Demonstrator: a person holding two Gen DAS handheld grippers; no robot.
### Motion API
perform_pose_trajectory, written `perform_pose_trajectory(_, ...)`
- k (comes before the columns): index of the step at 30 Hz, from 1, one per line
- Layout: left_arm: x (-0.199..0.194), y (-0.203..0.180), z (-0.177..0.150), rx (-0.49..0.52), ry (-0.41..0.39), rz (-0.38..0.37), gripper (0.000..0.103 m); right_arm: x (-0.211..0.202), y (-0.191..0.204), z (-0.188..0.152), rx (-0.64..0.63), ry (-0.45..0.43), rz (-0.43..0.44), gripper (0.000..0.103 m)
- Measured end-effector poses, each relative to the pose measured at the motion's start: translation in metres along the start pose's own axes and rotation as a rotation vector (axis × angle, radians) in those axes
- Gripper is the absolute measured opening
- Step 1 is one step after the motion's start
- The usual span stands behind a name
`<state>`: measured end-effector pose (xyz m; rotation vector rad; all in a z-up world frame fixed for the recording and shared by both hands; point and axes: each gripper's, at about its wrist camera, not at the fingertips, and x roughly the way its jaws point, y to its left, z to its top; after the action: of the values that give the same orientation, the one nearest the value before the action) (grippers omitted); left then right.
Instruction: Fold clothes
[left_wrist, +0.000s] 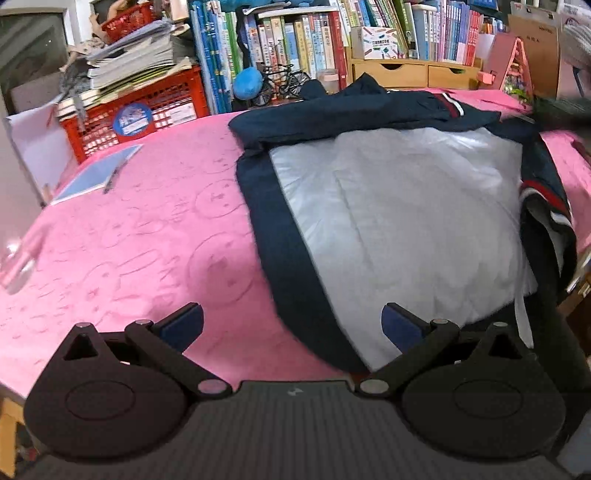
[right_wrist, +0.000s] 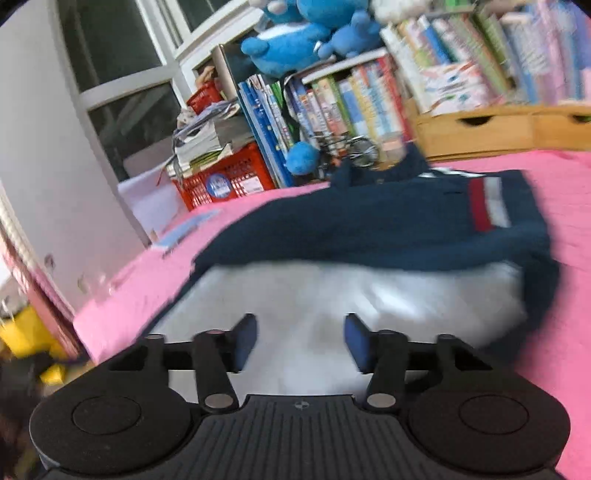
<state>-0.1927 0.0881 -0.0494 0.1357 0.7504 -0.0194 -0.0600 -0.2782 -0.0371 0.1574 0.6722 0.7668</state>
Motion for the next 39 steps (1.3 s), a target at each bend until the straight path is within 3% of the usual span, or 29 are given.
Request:
perform_pose_trajectory(3, 0.013, -0.007, 0.008, 0.022, -0.011, -0.029, 0.103, -0.057, 0.005, -0.041, 0.028, 0.003, -0.071, 0.093)
perform_pose_trajectory(6, 0.023, -0.013, 0.014, 0.043, -0.015, -0.048, 0.103, -0.063, 0.015, -0.064, 0.078, 0.042, -0.079, 0.103)
perform_pose_trajectory(10, 0.026, -0.015, 0.016, 0.037, -0.017, -0.057, 0.103, -0.052, 0.036, -0.090, 0.087, 0.110, -0.099, 0.103)
perform_pose_trajectory(14, 0.022, -0.014, 0.013, 0.029, -0.015, -0.046, 0.103, -0.025, 0.090, -0.106, -0.232, 0.149, -0.203, 0.103)
perform_pose_trajectory(15, 0.021, -0.013, 0.013, 0.027, -0.014, -0.044, 0.103, -0.020, 0.104, -0.111, -0.338, 0.136, -0.233, 0.097)
perform_pose_trajectory(16, 0.021, -0.013, 0.012, 0.025, -0.014, -0.041, 0.103, -0.016, 0.113, -0.112, -0.392, 0.116, -0.268, 0.070)
perform_pose_trajectory(17, 0.021, -0.013, 0.012, 0.024, -0.014, -0.040, 0.103, -0.012, 0.120, -0.112, -0.424, 0.095, -0.305, 0.050)
perform_pose_trajectory(18, 0.020, -0.013, 0.013, 0.026, -0.015, -0.036, 0.103, -0.009, 0.126, -0.111, -0.456, 0.073, -0.343, 0.038)
perform_pose_trajectory(21, 0.012, -0.013, 0.015, 0.046, -0.035, -0.023, 0.103, -0.008, 0.121, -0.087, -0.395, 0.006, -0.301, 0.028)
perform_pose_trajectory(23, 0.006, -0.011, 0.017, 0.058, -0.051, -0.016, 0.103, 0.002, 0.112, -0.063, -0.362, -0.021, -0.269, 0.027)
perform_pose_trajectory(30, -0.013, -0.004, 0.014, 0.044, -0.074, 0.032, 0.103, 0.083, 0.095, 0.025, -0.187, -0.058, -0.187, 0.022)
perform_pose_trajectory(35, -0.029, 0.011, 0.019, 0.027, -0.107, 0.069, 0.103, 0.101, 0.060, 0.101, 0.085, -0.251, -0.157, 0.021)
perform_pose_trajectory(37, -0.031, 0.015, 0.024, 0.030, -0.122, 0.063, 0.103, 0.106, 0.042, 0.125, 0.173, -0.323, -0.183, 0.021)
perform_pose_trajectory(39, -0.031, 0.015, 0.029, 0.048, -0.136, 0.046, 0.103, 0.127, 0.026, 0.140, 0.178, -0.295, -0.248, 0.024)
